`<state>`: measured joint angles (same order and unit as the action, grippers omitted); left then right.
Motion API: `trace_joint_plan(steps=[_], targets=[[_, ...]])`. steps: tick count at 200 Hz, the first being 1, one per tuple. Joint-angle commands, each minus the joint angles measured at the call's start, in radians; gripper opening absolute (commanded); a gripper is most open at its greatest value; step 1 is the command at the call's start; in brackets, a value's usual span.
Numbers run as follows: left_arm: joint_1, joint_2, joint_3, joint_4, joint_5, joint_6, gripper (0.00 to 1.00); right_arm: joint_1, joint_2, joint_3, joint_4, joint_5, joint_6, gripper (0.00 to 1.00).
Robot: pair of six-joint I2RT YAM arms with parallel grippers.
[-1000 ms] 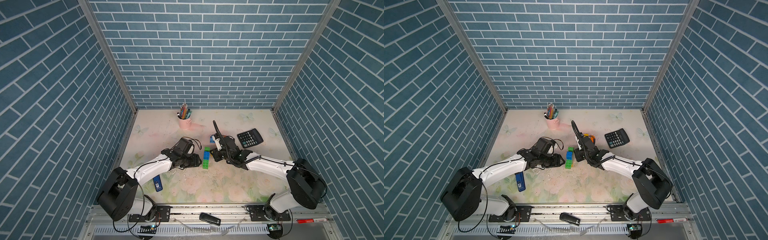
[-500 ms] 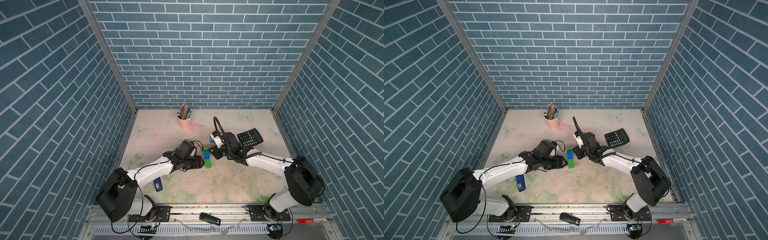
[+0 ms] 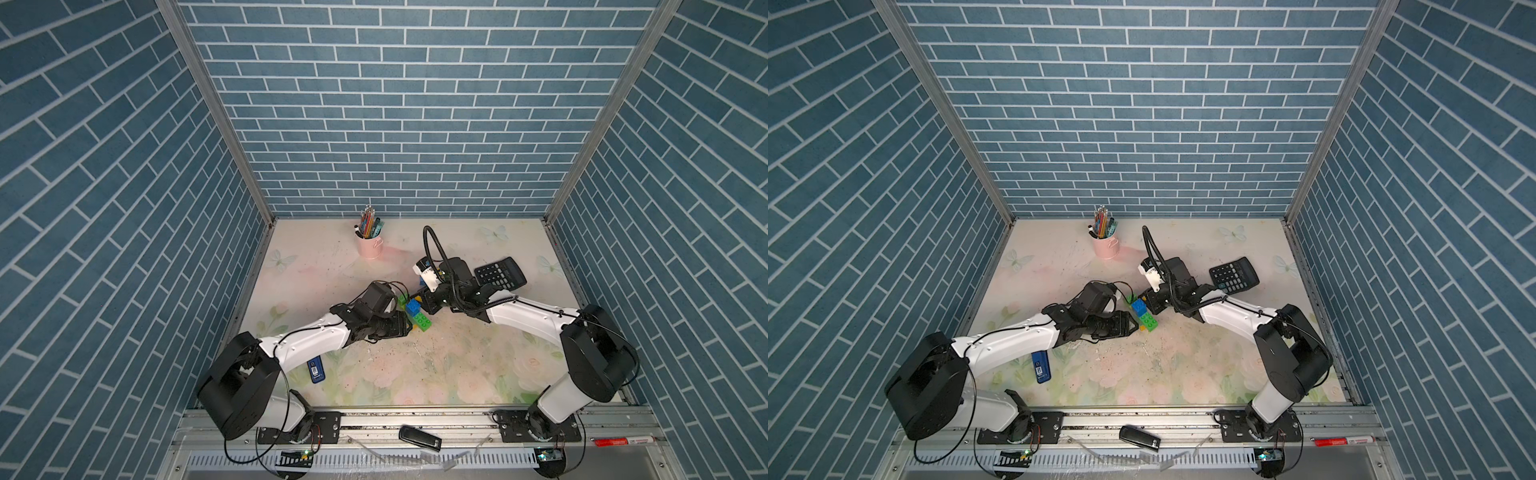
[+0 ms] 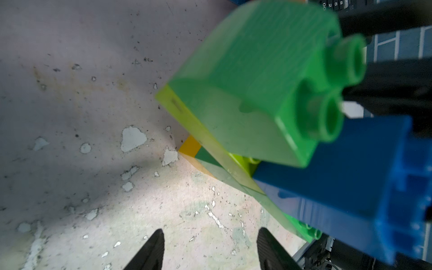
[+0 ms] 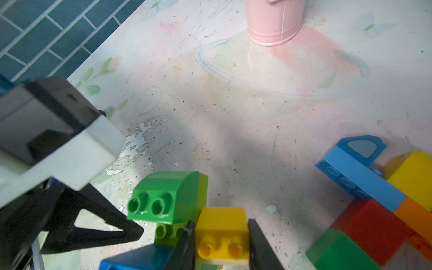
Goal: Assemble a fork with lego
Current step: Adjust the lego brick at the center of the board, then assemble the lego brick with the lego brick.
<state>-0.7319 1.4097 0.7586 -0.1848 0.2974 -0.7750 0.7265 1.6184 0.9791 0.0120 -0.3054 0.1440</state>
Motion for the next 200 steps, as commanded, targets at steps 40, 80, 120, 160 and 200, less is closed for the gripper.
trace_joint_plan(steps=[40,80,120,160,200], targets=[[-0.006,-0.011,-0.003,-0.007,-0.032,0.003,0.65,-0.022,0.013,0.039,-0.047,0.050,-0.049,0.00],[-0.007,-0.165,-0.054,0.003,-0.071,0.062,0.65,-0.024,-0.087,0.005,-0.088,0.262,-0.026,0.00],[0.019,-0.245,0.022,-0.035,-0.076,0.191,0.63,-0.024,-0.253,-0.079,-0.121,0.349,0.045,0.00],[0.082,-0.128,0.134,-0.044,0.066,0.264,0.56,0.016,-0.381,-0.110,-0.234,0.310,0.116,0.00],[0.119,-0.048,0.194,-0.047,0.097,0.290,0.46,0.104,-0.434,-0.091,-0.358,0.344,0.149,0.00]])
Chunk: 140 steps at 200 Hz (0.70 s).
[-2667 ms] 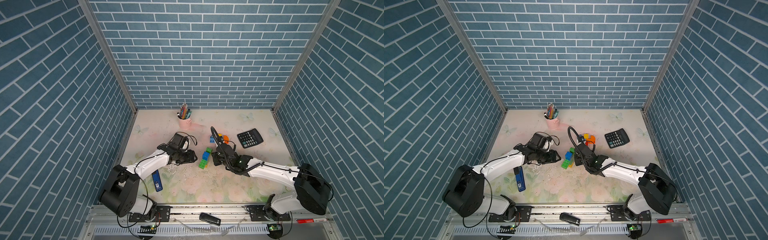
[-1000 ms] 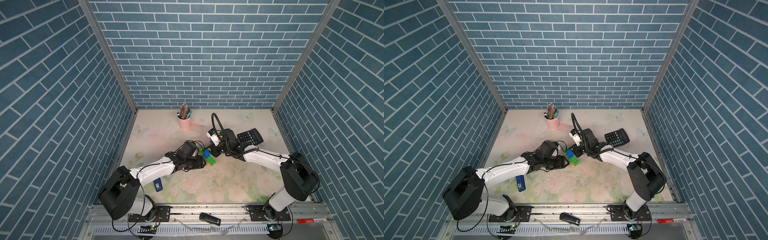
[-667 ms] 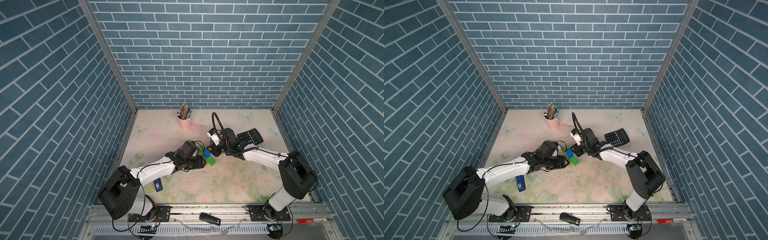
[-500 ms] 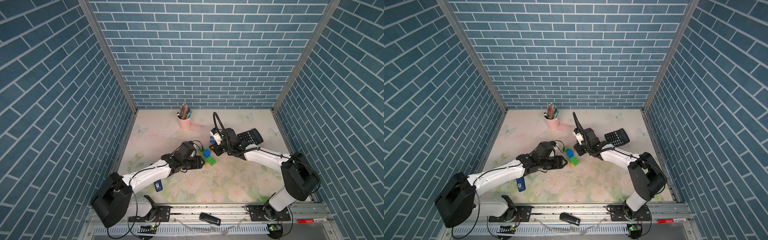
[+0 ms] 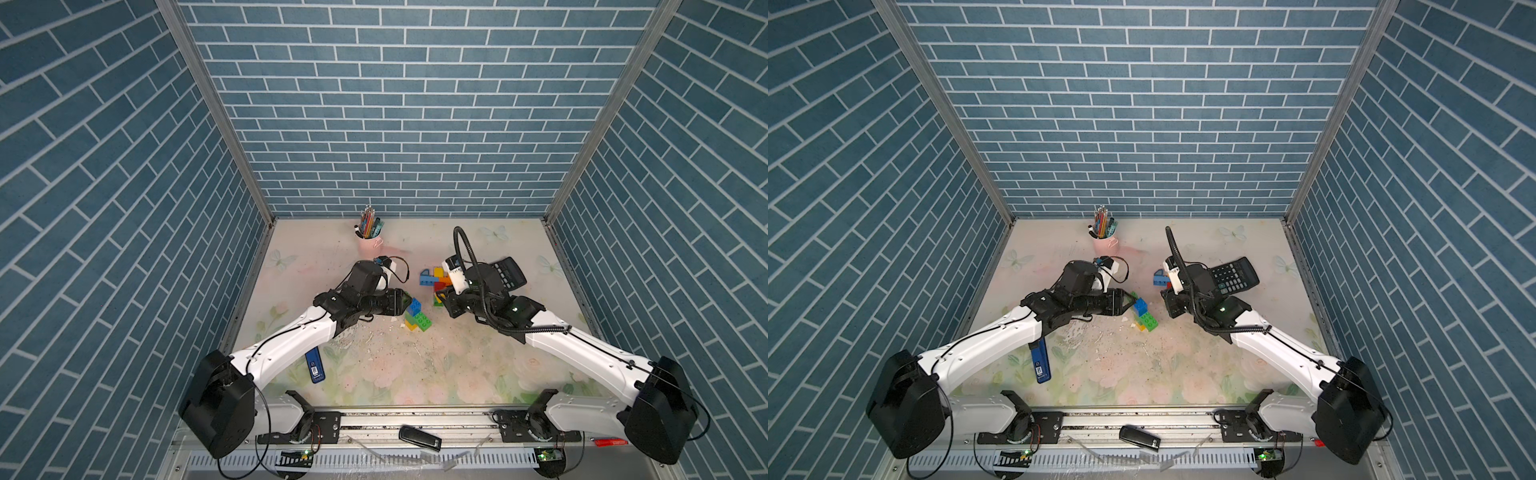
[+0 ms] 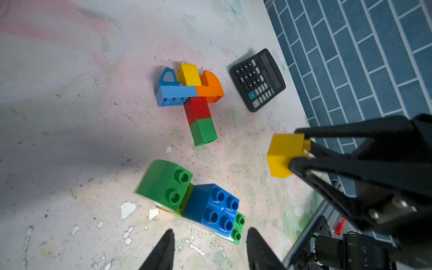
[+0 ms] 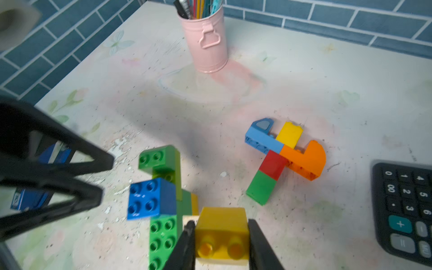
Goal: Assemble a fork with lego
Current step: Assemble the lego brick with the lego brick.
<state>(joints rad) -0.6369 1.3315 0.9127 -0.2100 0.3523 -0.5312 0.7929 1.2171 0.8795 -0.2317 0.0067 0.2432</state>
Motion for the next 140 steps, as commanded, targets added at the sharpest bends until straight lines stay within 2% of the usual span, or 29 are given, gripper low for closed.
trace_joint_plan(steps=[1,57,140], targets=[[0.025,0.032,0.042,-0.022,0.042,0.047,0.45,0.039,-0.034,0.008,-0.118,0.033,0.051,0.00],[0.039,0.121,0.096,-0.003,0.105,0.064,0.36,0.077,-0.102,0.025,-0.209,0.055,0.067,0.00],[0.040,0.170,0.124,-0.011,0.158,0.083,0.32,0.079,-0.102,0.010,-0.222,0.081,0.065,0.00]])
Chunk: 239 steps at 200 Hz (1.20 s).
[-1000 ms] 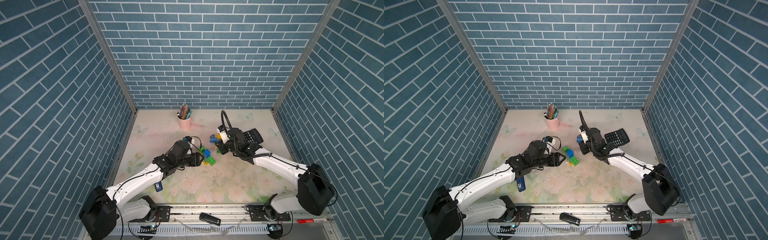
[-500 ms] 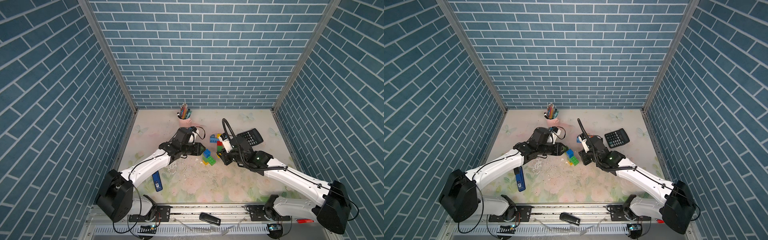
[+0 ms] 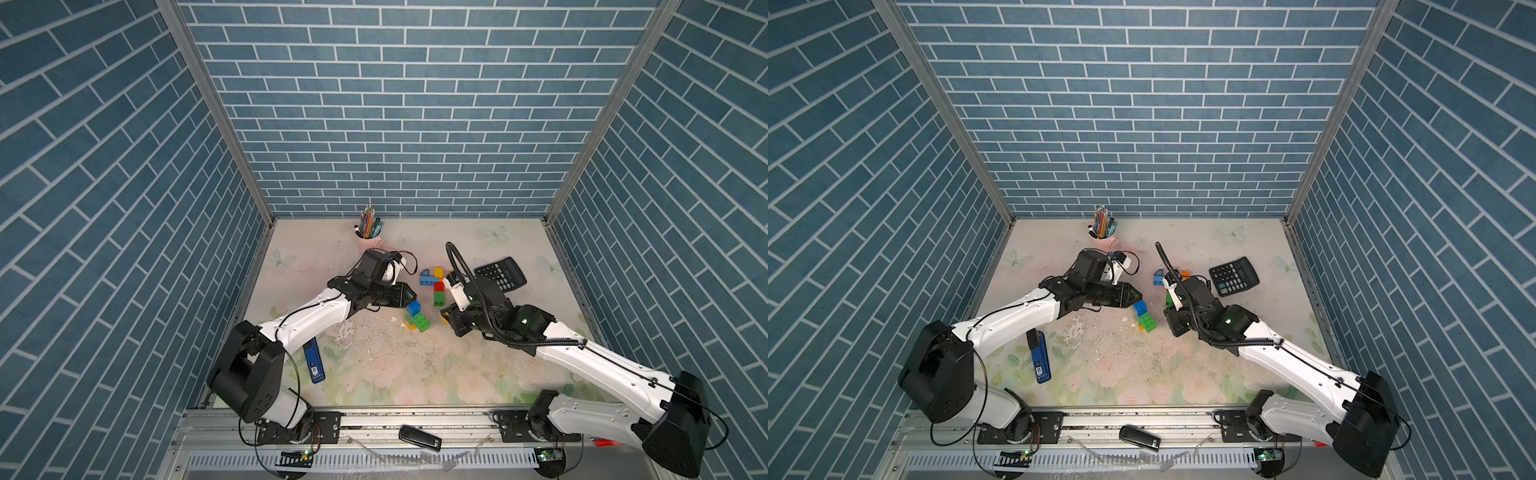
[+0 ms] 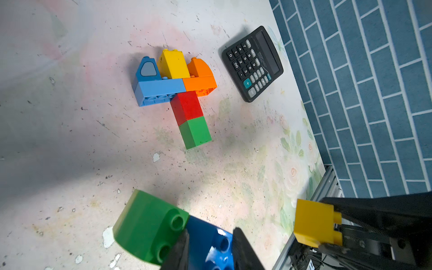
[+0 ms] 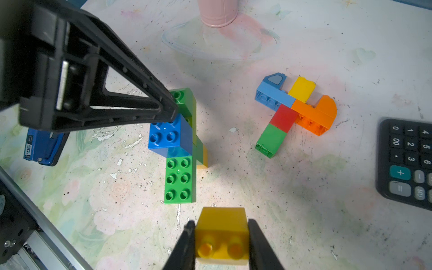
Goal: Assemble a fork with lego
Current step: Assemble the lego brick with the lego brick.
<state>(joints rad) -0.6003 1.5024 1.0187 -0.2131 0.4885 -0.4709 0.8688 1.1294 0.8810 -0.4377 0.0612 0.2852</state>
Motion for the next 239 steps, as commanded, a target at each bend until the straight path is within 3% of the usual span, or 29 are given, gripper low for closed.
trace_joint_plan(steps=[1,101,239], targets=[[0.003,-0.001,0.017,-0.008,0.023,0.023,0.32,0.004,-0.015,0.009,-0.016,0.026,0.023,0.00],[0.001,0.011,-0.024,0.003,0.029,0.017,0.27,0.015,-0.010,0.018,-0.011,-0.055,-0.029,0.00],[0.001,0.015,-0.034,-0.002,0.013,0.016,0.25,0.053,0.081,0.072,-0.003,-0.017,-0.062,0.00]])
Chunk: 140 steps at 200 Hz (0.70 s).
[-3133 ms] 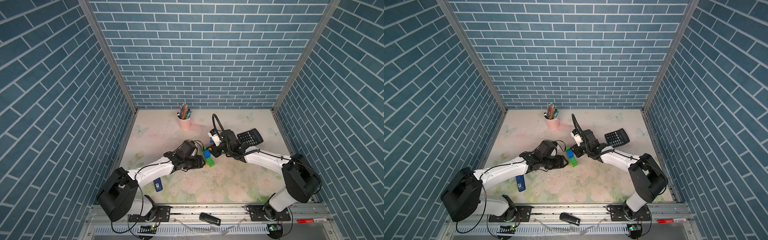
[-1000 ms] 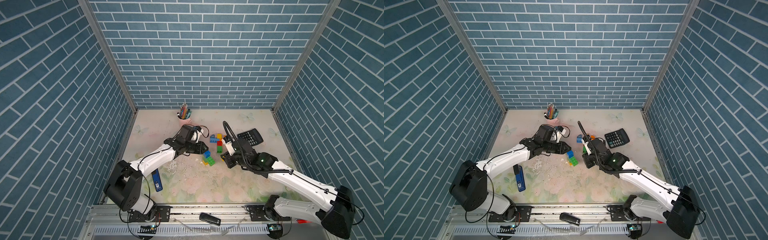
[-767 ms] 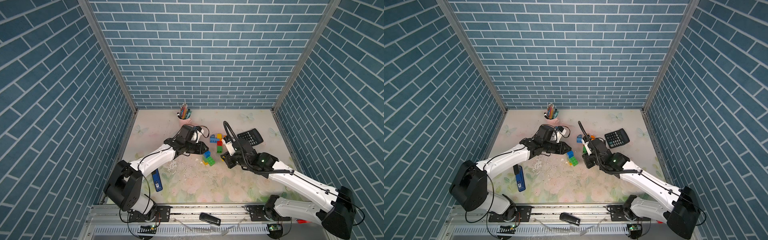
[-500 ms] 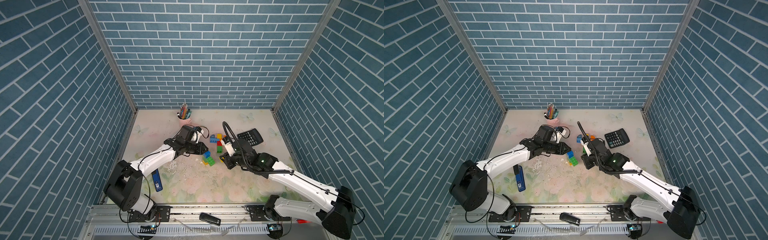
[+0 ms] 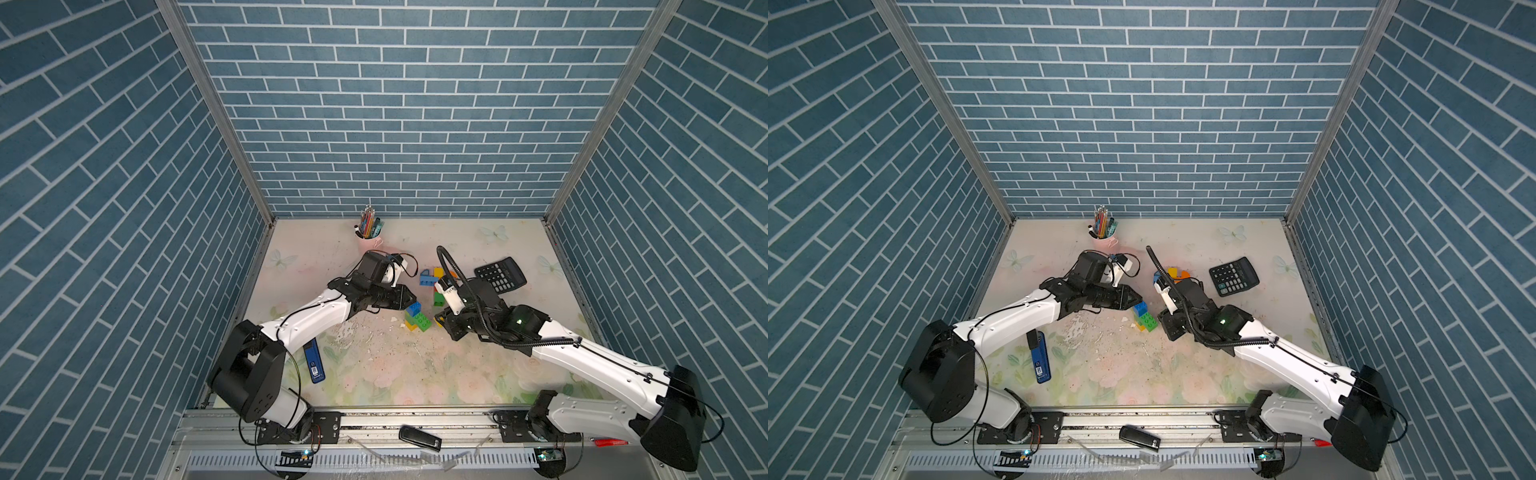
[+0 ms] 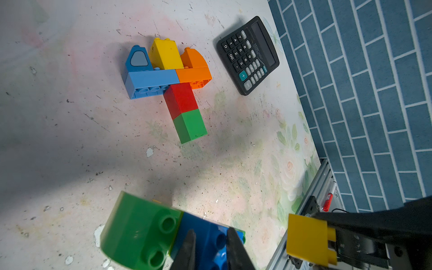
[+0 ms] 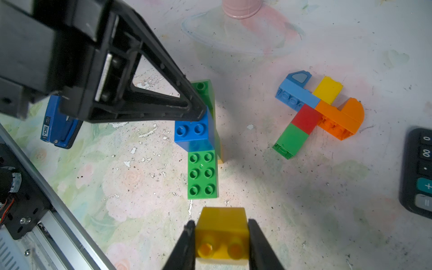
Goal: Assemble a fork with lego
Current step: Assemble the lego brick with the lego brick.
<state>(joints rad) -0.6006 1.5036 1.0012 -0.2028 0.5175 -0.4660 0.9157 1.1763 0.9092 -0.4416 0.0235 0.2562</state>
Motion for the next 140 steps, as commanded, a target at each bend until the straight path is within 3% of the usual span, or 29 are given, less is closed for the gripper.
trace_joint_plan(steps=[1,140], targets=[[0.001,0.014,-0.018,-0.012,-0.016,0.010,0.25,0.007,0.036,0.045,0.002,0.021,-0.033,0.00],[0.003,0.018,-0.049,0.038,0.009,-0.025,0.25,0.068,0.209,0.136,0.000,0.101,0.017,0.00]])
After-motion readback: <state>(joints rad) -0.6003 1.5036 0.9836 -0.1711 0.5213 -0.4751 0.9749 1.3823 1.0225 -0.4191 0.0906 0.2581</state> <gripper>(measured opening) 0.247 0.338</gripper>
